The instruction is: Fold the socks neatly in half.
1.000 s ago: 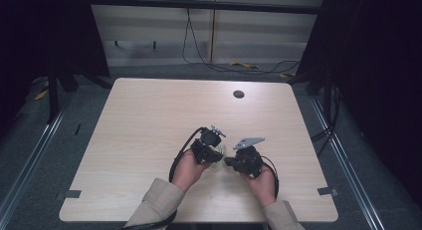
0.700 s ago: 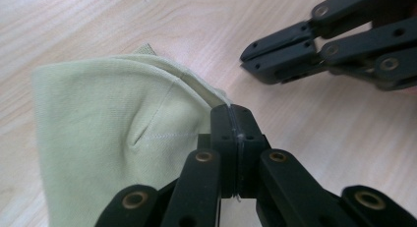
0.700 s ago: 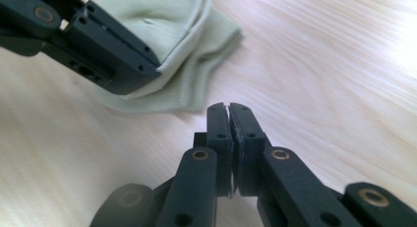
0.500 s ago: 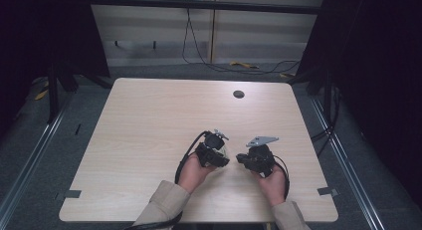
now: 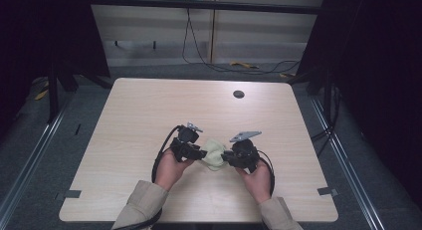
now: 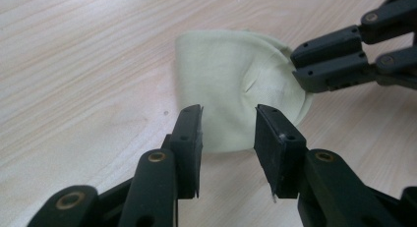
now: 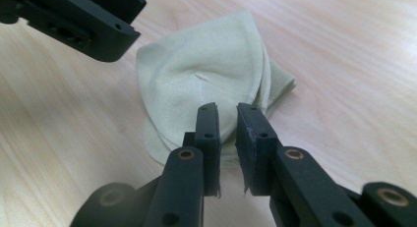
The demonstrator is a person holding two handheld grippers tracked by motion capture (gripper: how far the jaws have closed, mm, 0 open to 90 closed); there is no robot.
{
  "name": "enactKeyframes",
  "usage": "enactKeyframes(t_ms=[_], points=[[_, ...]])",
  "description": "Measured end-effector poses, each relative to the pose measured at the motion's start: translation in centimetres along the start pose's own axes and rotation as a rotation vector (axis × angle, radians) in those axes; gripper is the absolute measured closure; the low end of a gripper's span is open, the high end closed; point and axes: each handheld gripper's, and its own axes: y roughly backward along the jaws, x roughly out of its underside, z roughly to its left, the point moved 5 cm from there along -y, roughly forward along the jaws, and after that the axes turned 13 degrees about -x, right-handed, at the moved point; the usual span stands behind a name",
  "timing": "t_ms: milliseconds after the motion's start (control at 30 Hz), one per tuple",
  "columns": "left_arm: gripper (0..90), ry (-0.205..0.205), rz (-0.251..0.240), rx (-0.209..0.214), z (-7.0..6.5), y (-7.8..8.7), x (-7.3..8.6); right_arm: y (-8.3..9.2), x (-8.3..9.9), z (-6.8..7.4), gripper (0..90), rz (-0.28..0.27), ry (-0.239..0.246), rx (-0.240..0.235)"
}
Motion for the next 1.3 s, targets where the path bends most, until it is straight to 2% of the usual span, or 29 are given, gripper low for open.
enactKeyframes(t_ms=[167, 233, 267, 333, 467, 533, 733, 900, 933, 1100, 1200, 1300], points=[[63.2, -0.005, 0.003, -0.002, 0.2, -0.2, 0.2, -0.7, -0.1, -0.2, 78.3, 0.03, -0.007, -0.008], [63.1, -0.008, 0.002, 0.001, 0.0, -0.2, 0.3, -1.2, -0.4, -0.2, 79.4, 0.058, 0.0, 0.007], [63.4, -0.009, 0.0, 0.001, 0.0, -0.2, 0.4, -1.5, -0.6, -0.2, 86.7, 0.08, -0.007, 0.014], [63.4, -0.008, -0.002, 0.001, 0.1, -0.1, 0.5, -1.5, -0.7, -0.2, 88.6, 0.078, -0.006, 0.016], [63.8, 0.01, -0.014, -0.013, 0.9, 0.3, 0.7, -0.9, -1.6, 0.5, 89.2, 0.062, 0.037, 0.01], [63.8, 0.015, -0.017, -0.016, 1.1, 0.4, 0.7, -0.7, -1.7, 0.6, 89.2, 0.054, 0.042, 0.008], [63.7, 0.023, -0.028, -0.022, 1.2, 0.5, 0.6, 1.7, -2.9, 1.0, 88.7, 0.004, 0.045, 0.002], [64.6, 0.024, -0.023, -0.022, 0.8, -0.1, 0.4, 2.3, -1.3, -0.1, 88.8, 0.024, 0.015, 0.023], [64.6, 0.019, -0.016, -0.016, 0.5, -0.3, 0.4, 2.0, -0.1, -0.8, 88.9, 0.054, 0.001, 0.057], [64.9, -0.004, -0.015, -0.005, -0.6, -0.8, 0.0, 1.9, 1.2, -2.2, 88.9, 0.055, -0.038, 0.086], [66.3, -0.025, -0.015, 0.001, -1.2, -1.0, -0.4, 2.0, 1.7, -2.7, 88.9, 0.071, -0.031, 0.123], [64.9, -0.039, -0.018, 0.01, -1.9, -1.5, -0.9, 2.1, 1.9, -3.0, 89.1, 0.075, -0.011, 0.14]])
